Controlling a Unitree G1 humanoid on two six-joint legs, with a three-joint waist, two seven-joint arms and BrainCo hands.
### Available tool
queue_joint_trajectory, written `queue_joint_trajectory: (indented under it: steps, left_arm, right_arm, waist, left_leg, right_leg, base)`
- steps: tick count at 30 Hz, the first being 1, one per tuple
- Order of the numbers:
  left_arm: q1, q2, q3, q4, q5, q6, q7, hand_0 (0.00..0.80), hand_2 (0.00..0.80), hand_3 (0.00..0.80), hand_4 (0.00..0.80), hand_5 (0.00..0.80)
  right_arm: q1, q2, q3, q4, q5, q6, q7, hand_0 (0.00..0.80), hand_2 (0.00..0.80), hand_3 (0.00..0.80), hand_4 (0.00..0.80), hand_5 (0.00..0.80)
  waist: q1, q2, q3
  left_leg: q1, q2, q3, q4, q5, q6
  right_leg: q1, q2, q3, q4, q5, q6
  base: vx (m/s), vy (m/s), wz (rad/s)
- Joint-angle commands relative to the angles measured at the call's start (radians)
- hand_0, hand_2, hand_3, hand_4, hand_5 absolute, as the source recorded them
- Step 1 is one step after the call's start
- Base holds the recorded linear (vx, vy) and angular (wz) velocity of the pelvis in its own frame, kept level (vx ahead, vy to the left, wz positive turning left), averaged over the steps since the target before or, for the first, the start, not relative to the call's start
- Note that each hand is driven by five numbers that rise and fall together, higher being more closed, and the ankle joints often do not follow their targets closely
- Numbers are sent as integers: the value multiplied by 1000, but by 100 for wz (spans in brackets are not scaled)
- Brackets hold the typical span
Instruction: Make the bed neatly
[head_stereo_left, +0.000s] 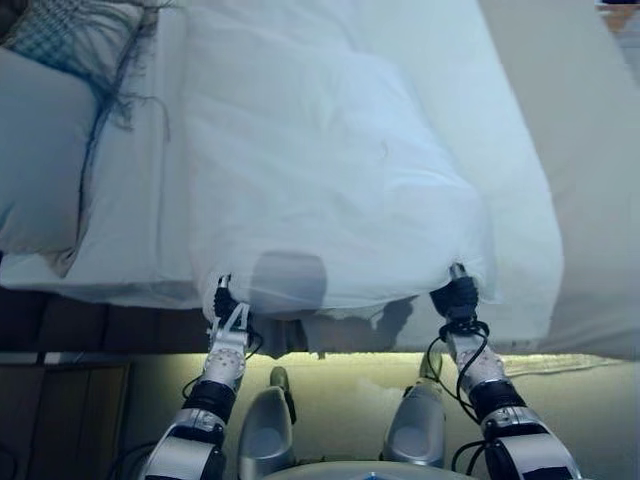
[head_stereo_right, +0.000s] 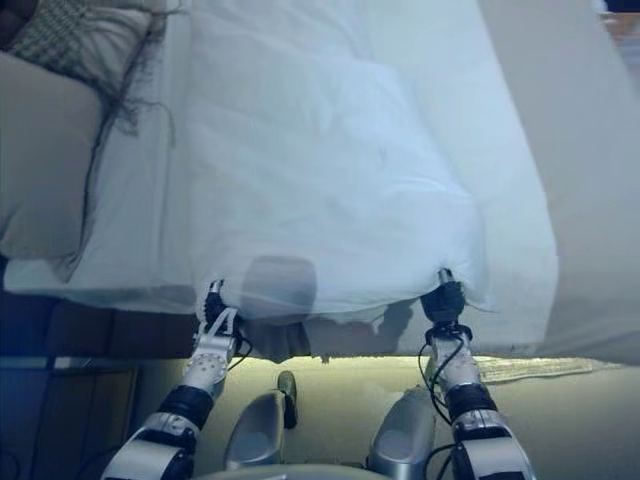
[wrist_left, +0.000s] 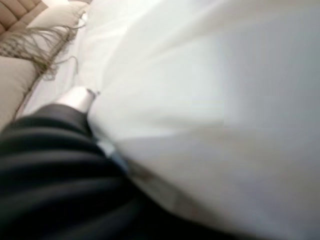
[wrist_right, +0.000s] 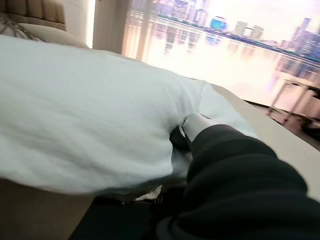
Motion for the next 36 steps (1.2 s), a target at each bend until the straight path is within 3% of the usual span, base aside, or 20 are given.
queue_joint_trajectory:
  steps: [1, 4, 8, 12, 14, 17, 22, 27, 29, 31, 33, 34, 36]
  left_arm:
    - [-64, 91, 34, -6, 31, -43, -14, 800, 800, 800, 800, 800]
    - [-137, 100, 33, 79, 15, -54, -44, 800, 800, 800, 800, 800]
    - [-133, 74, 35, 97, -5, -49, -138, 800, 800, 800, 800, 800]
    - [-63, 56, 36, 56, 5, -55, -155, 800, 800, 800, 800, 800]
    - [-28, 43, 37, 40, 18, -52, -153, 800, 800, 800, 800, 800]
    - [-2, 25, 46, 47, 28, -49, -161, 800, 800, 800, 800, 800]
    - [27, -16, 56, 70, 1, -43, -170, 800, 800, 800, 800, 800]
    - [36, -62, 39, 43, -12, -29, -174, 800, 800, 800, 800, 800]
    - [32, -75, 34, 31, 14, -9, -165, 800, 800, 800, 800, 800]
    - [26, -76, 19, 16, 31, 6, -123, 800, 800, 800, 800, 800]
    - [5, -62, 14, 11, 29, 1, -104, 800, 800, 800, 800, 800]
    - [-6, -48, 20, 4, 40, -6, -103, 800, 800, 800, 800, 800]
    - [3, -21, 40, -30, 82, -21, -76, 800, 800, 800, 800, 800]
  right_arm:
    - [50, -20, 16, -73, 0, -39, 70, 800, 800, 800, 800, 800]
    - [25, -25, 52, -45, 46, -67, 70, 800, 800, 800, 800, 800]
    - [-24, -45, 92, -48, 13, -121, 15, 800, 800, 800, 800, 800]
    - [-6, -58, 79, -84, -20, -104, -6, 800, 800, 800, 800, 800]
    - [12, -54, 64, -93, -48, -108, -15, 800, 800, 800, 800, 800]
    - [20, -56, 48, -95, -50, -98, -17, 800, 800, 800, 800, 800]
    - [12, -76, 12, -103, -103, -70, -42, 800, 800, 800, 800, 800]
    - [32, -115, -28, -122, -143, -44, -42, 800, 800, 800, 800, 800]
    - [35, -112, -42, -114, -91, -33, -27, 800, 800, 800, 800, 800]
    - [63, -107, -54, -116, -56, -28, -1, 800, 800, 800, 800, 800]
    - [81, -92, -66, -122, -24, -20, 22, 800, 800, 800, 800, 800]
    - [83, -78, -75, -120, -13, -10, 22, 800, 800, 800, 800, 800]
    - [82, -48, -81, -114, 0, 12, 40, 800, 800, 800, 800, 800]
  waist:
    - [-19, -9, -51]
    - [-38, -8, -34]
    - [-25, 1, -19]
    - [-15, 12, -22]
    - [-3, 24, -26]
    - [-2, 41, -39]
    - [-28, 103, -66]
    - [-36, 138, -69]
    - [-39, 132, -72]
    - [-34, 107, -84]
    - [-26, 84, -86]
    - [-17, 73, -84]
    - [6, 54, -72]
  left_leg:
    - [12, -93, -3, -166, 197, 69]
    - [-13, -101, -28, -167, 221, 56]
    - [-42, -86, -26, -122, 243, 25]
    - [-52, -7, -62, -80, 305, -13]
    - [-45, 55, -102, -99, 371, -42]
    - [-8, 127, -129, -150, 415, -59]
    - [68, 179, -124, -259, 439, -85]
    - [78, 134, -125, -302, 396, -96]
    - [69, 101, -109, -259, 334, -95]
    - [60, 60, -87, -192, 288, -87]
    - [42, 27, -99, -153, 249, -72]
    - [39, 9, -95, -148, 230, -58]
    - [39, -12, -82, -141, 205, -28]
  right_leg:
    - [39, 174, -33, 49, -77, -38]
    - [59, 218, -18, -21, -83, -74]
    - [114, 223, -53, -67, -98, -106]
    - [131, 226, -52, -63, -113, -126]
    - [150, 227, -46, -63, -128, -129]
    - [152, 209, -42, -41, -151, -126]
    - [123, 134, 8, 46, -195, -97]
    - [144, -12, 90, 80, -205, -8]
    - [153, -82, 116, 72, -180, 31]
    - [197, -157, 106, -1, -91, 54]
    - [222, -192, 98, -77, -6, 54]
    - [214, -203, 71, -81, 23, 54]
    - [163, -187, 40, -19, 31, 54]
  base:
    - [-23, -66, -28]
    - [-71, -142, 56]
    - [-6, -56, 22]
    - [96, 46, 5]
    - [149, 119, 0]
    - [131, 250, -3]
    - [169, 532, -9]
    - [204, 670, 3]
    - [209, 619, 12]
    - [178, 376, 5]
    - [85, 247, 9]
    - [25, 216, -12]
    - [-1, 210, -28]
